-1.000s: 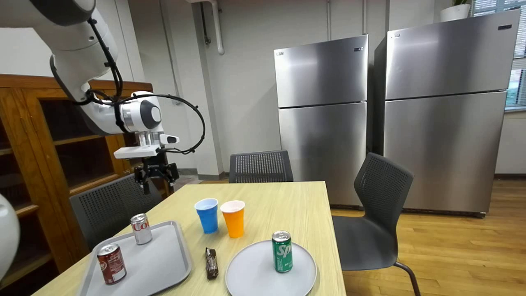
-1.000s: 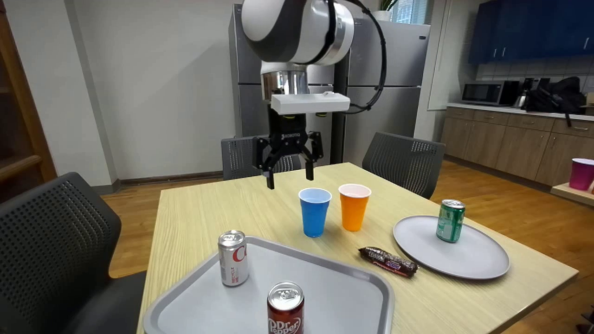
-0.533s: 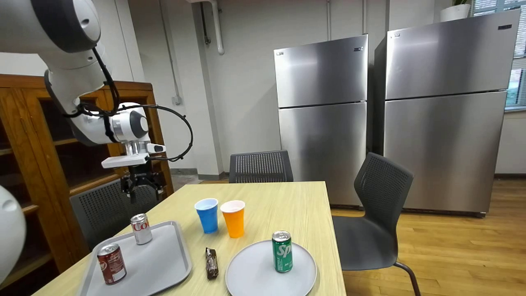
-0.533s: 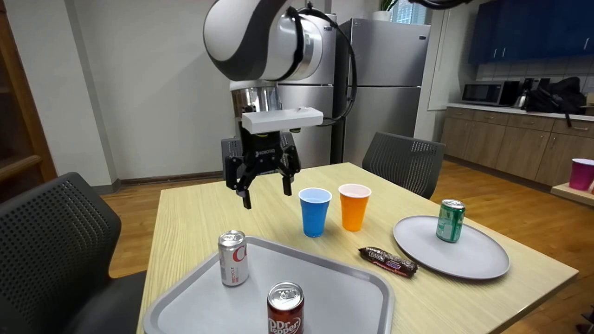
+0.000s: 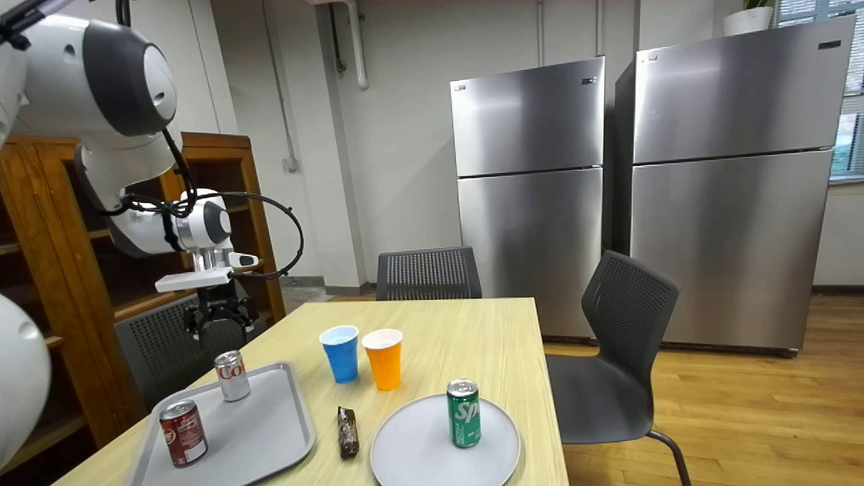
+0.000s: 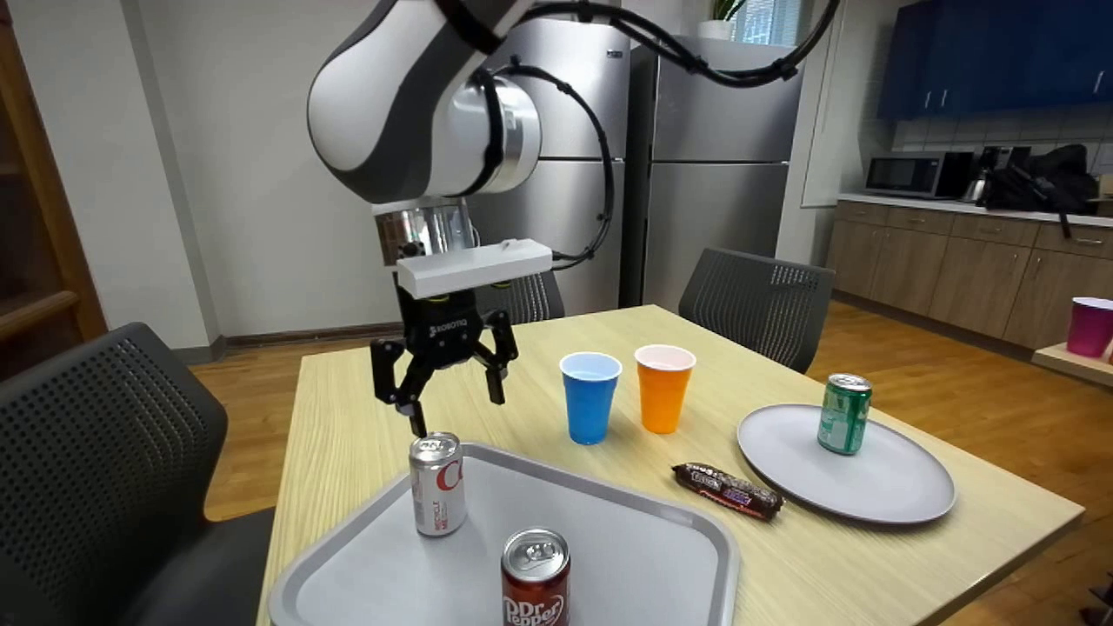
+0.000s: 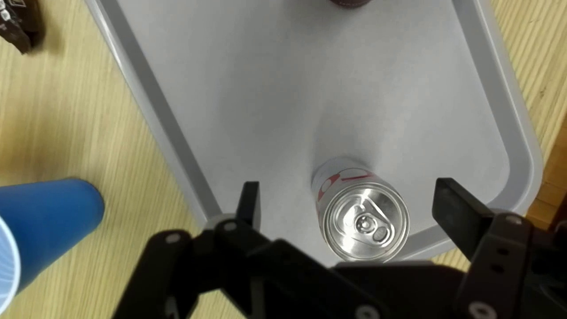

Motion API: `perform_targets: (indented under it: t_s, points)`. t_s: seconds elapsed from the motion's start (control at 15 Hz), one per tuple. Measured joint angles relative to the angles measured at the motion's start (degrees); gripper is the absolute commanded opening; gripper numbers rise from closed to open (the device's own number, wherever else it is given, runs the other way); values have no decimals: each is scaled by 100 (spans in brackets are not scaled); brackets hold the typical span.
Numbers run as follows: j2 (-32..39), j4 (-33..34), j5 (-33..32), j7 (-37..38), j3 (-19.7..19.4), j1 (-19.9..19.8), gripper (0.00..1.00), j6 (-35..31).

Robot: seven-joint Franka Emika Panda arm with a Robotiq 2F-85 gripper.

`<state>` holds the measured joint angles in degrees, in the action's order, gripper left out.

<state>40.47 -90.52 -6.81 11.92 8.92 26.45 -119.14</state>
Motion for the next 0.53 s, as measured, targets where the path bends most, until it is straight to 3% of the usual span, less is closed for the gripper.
perform_targets:
  t_s: [0.53]
  points:
    - [893, 1062, -3, -108, 3, 152, 100, 479]
